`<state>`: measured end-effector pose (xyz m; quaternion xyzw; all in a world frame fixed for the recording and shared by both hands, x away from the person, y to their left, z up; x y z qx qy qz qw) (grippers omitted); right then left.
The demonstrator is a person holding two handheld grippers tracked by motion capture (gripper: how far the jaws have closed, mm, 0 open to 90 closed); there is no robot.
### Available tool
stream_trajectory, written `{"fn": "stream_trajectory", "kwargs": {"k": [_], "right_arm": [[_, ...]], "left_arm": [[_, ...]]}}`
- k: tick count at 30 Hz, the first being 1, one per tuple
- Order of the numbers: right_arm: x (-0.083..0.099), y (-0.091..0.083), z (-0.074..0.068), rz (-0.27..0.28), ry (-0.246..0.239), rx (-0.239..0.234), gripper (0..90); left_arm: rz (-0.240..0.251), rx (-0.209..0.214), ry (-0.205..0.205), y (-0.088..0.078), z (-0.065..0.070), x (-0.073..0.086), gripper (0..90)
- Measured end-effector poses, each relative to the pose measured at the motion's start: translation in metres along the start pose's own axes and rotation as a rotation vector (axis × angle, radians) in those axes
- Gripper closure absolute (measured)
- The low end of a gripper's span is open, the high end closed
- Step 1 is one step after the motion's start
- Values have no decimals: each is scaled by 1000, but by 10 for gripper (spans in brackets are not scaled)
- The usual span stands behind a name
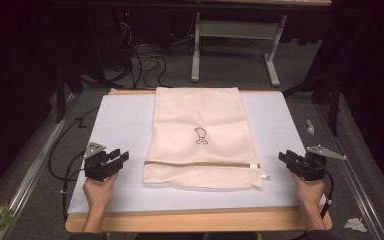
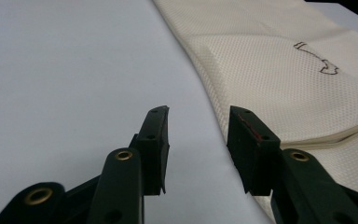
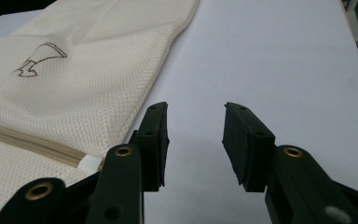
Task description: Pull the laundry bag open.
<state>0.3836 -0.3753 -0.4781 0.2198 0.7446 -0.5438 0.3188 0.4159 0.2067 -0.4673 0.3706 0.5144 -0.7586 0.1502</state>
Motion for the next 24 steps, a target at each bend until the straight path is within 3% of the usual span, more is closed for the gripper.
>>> {"fn": "stream_trajectory", "kwargs": {"k": [13,24], "right_arm": [[2,13,7,-10,20,36,597],[3,20,10,-26,26,61,596]], "left_arm": [[-23,-56,-41,17,-11,4,566],[-23,-91,-35,29,-16,4,548]]}}
Point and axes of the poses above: each handheld gripper's, and its own axes: y roughly forward along the jaws, x roughly out of its underside, z roughly to its right, the point moved 5 cm from there along y, roughly forward along the jaws, and after that the axes turned 11 degrees about -z, right-handed, at the moved point
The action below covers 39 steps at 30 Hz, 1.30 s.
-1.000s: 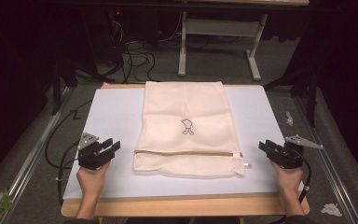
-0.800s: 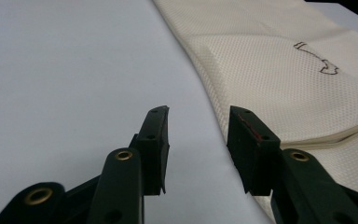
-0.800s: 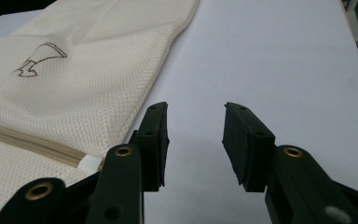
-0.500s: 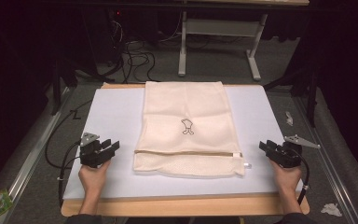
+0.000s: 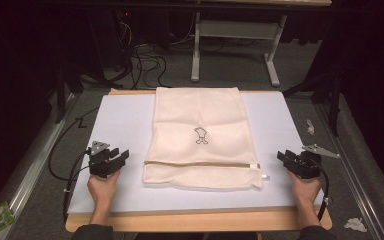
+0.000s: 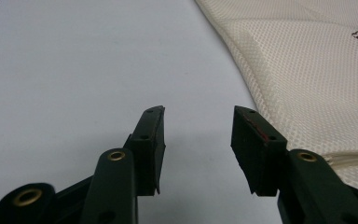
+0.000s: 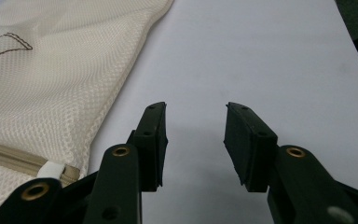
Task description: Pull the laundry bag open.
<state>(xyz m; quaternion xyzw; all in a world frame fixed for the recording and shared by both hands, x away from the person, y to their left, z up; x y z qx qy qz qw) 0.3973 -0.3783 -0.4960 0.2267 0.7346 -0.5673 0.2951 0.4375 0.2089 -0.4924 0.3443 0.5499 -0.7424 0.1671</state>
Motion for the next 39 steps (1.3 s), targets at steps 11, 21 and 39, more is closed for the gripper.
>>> {"fn": "stream_trajectory", "kwargs": {"k": [11,21,39], "right_arm": [[1,4,1,2,16,2,591],[2,5,0,-4,4,16,587],[4,9,-4,-14,-36,61,564]], "left_arm": [[6,-25,7,8,-1,2,541],[16,-43,8,13,0,2,536],[18,-78,52,20,5,7,517]]}}
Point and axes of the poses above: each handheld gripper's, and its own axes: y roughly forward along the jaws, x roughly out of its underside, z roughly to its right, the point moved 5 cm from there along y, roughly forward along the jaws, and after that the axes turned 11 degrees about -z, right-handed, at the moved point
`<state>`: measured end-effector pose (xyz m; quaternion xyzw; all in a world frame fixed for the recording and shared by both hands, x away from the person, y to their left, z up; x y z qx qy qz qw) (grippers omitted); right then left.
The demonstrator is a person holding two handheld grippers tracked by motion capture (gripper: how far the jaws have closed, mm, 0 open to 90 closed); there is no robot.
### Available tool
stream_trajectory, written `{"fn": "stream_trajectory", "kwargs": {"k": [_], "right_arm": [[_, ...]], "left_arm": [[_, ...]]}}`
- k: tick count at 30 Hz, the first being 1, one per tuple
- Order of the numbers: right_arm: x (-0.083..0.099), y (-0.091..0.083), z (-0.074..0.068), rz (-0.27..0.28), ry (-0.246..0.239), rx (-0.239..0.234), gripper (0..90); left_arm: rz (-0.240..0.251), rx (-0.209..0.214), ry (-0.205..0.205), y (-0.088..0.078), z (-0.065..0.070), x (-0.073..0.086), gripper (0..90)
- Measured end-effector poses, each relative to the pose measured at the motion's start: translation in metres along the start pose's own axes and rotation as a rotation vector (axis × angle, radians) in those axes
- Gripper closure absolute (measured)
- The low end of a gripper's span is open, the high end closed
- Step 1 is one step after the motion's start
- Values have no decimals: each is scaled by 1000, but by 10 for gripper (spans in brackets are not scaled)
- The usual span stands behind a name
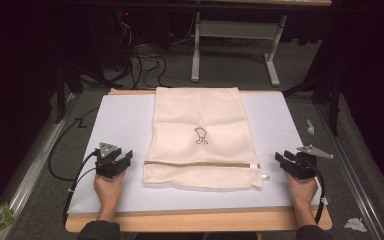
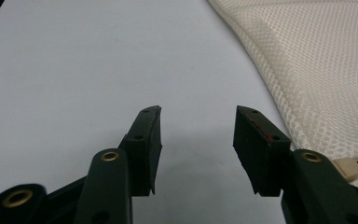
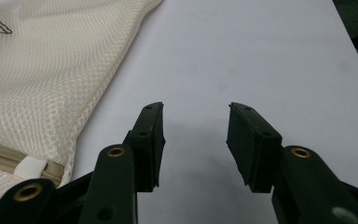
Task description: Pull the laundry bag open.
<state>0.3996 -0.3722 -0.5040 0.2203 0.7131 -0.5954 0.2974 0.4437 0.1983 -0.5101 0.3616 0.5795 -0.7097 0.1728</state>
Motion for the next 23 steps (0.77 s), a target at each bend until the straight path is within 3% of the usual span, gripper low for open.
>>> {"fn": "stream_trajectory", "kwargs": {"k": [6,12,23], "right_arm": [[1,-1,-2,3,-8,26,528],[2,1,-7,-3,-58,82,513],[2,1,-6,-2,-50,82,507]], "left_arm": [[24,-25,35,-3,5,3,501],[11,-29,31,-2,5,3,485],[2,-25,29,-1,5,3,479]]}}
Point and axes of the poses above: each handheld gripper's, and its own axes: y roughly forward along the jaws, x roughly out of its underside, z roughly to its right, the point moved 5 cm from there along y, roughly forward along the jaws, and after that the axes turned 11 degrees about -z, right-handed, at the moved point
